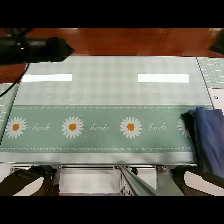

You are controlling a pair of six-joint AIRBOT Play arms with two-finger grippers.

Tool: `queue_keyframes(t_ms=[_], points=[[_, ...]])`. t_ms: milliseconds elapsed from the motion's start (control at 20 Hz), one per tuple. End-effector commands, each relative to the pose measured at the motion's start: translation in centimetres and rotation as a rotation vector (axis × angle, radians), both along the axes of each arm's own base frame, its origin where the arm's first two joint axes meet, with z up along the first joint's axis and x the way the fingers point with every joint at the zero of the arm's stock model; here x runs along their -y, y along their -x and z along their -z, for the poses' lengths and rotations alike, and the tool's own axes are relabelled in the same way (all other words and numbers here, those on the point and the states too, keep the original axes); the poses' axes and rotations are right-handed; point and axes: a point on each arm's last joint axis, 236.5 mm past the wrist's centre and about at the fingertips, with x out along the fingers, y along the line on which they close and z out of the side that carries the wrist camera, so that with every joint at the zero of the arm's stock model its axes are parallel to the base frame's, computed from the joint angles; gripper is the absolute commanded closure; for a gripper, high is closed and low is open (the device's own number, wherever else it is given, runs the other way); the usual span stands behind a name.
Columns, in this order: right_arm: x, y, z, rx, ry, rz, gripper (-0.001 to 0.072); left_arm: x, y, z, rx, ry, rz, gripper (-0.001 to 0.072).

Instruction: Fold the shirts.

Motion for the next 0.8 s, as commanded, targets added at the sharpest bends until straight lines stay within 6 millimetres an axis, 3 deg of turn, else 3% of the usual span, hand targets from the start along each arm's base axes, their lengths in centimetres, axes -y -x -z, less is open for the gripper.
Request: queue_keyframes(t_ms=[0, 100, 200, 350, 750], points=[[-7.5, -1.1, 9.2, -0.164, 0.207, -0.16, 0.069, -1.5, -0.9, 7.2, -0.11, -0.273, -0.05, 0.0689], [-7.3, 0.7, 15.5, -0.312, 0.214, -0.147, 0.069, -4.3, -0.2, 12.8, -0.233, -0.342, -0.114, 0.0688], [-6.5, 1.9, 18.7, -0.39, 0.233, -0.136, 0.069, -6.2, -0.1, 13.9, -0.274, -0.349, -0.147, 0.0688], [-6.5, 2.2, 18.8, -0.398, 0.227, -0.135, 0.069, -7.5, -0.6, 13.9, -0.269, -0.354, -0.166, 0.0687], [-6.6, 2.1, 18.8, -0.395, 0.226, -0.134, 0.069, -7.4, -0.6, 14.2, -0.275, -0.357, -0.163, 0.0687]])
